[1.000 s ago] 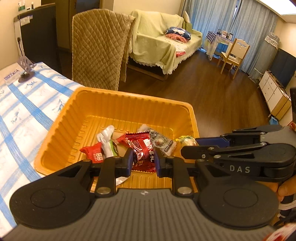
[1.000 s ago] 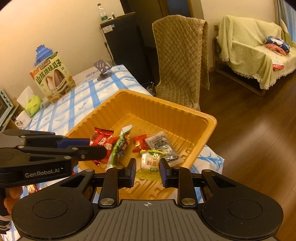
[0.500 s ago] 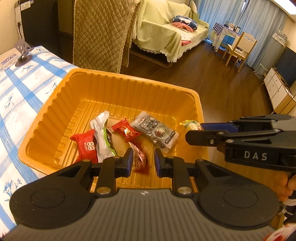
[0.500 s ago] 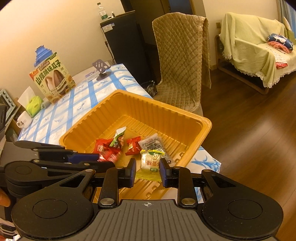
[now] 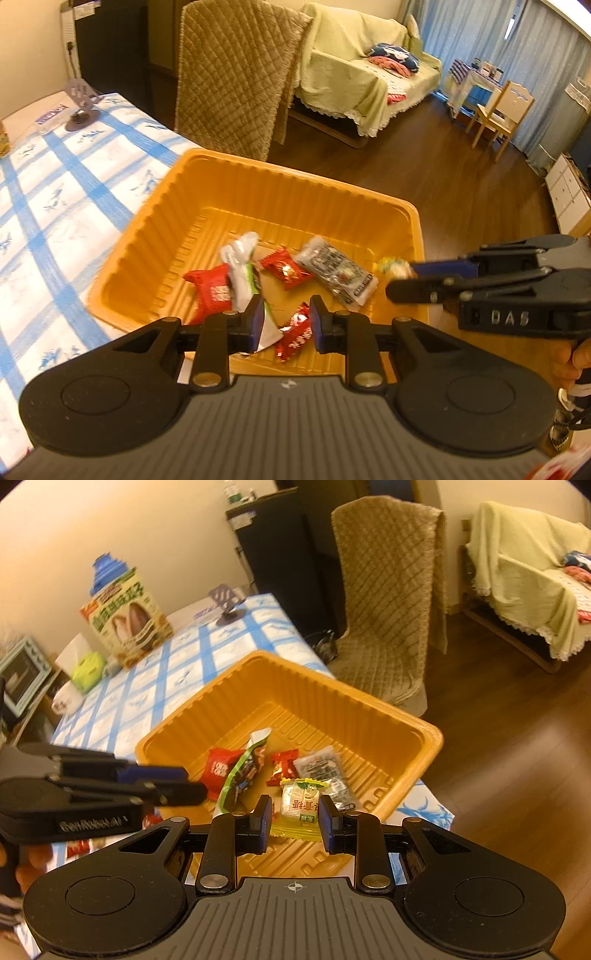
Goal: Organize snacks
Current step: 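Open the right tool to drop the yellow-green packet while the left tool releases its red candy into the tray, then withdraw both tools from the tray toward the remaining candies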
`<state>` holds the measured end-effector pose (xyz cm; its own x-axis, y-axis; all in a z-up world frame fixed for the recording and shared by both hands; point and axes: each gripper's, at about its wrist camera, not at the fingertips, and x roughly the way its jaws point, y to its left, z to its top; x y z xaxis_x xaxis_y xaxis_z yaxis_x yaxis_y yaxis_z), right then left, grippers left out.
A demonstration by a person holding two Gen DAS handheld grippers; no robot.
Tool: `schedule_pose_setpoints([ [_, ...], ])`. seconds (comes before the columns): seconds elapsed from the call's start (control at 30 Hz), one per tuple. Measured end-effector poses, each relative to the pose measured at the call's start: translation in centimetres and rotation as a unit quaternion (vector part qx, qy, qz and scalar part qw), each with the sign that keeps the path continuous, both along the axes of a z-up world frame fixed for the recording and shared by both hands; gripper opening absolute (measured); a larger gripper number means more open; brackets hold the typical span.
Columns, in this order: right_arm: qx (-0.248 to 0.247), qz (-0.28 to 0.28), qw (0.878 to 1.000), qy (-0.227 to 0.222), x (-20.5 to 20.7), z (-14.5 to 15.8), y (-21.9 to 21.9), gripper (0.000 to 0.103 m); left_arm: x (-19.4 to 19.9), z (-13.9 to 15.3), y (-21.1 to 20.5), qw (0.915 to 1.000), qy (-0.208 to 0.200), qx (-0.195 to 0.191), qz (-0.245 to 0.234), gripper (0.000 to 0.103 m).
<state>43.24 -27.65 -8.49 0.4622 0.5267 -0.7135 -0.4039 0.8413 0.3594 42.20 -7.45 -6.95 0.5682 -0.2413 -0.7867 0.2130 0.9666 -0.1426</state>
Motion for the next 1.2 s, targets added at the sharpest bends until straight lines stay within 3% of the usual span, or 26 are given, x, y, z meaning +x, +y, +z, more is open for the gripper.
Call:
schedule_pose_setpoints([
  [0.2, -0.042, 0.094, 0.994, 0.035, 1.2, -0.5, 2.1, 0.027, -0.2, 0.7, 0.6, 0.9998, -0.002, 0.006, 0.019, 0.023],
  [0.37, -0.043, 0.121, 0.991, 0.038, 1.4, -1.0, 2.9, 0.028, -0.5, 0.7, 0.8, 0.9994, 0.001, 0.006, 0.034, 0.023],
  [0.5, -0.039, 0.129, 0.99, 0.039, 1.6, -1.3, 3.4, 0.031, -0.9, 0.7, 0.9, 0.9991, 0.002, 0.007, 0.042, 0.029],
  [0.57, -0.046, 0.129, 0.99, 0.039, 1.6, -1.5, 3.6, 0.055, -1.1, 0.8, 0.8, 0.999, 0.002, 0.007, 0.044, 0.03],
  [0.63, -0.043, 0.126, 0.991, 0.031, 1.4, -1.5, 3.4, 0.064, -1.2, 0.8, 0.7, 0.9989, 0.002, 0.007, 0.046, 0.032],
  [1.2, -0.028, 0.106, 0.994, 0.02, -0.2, -0.4, 1.2, 0.068, -3.7, 1.8, 0.4, 0.998, -0.009, 0.006, 0.062, 0.056],
])
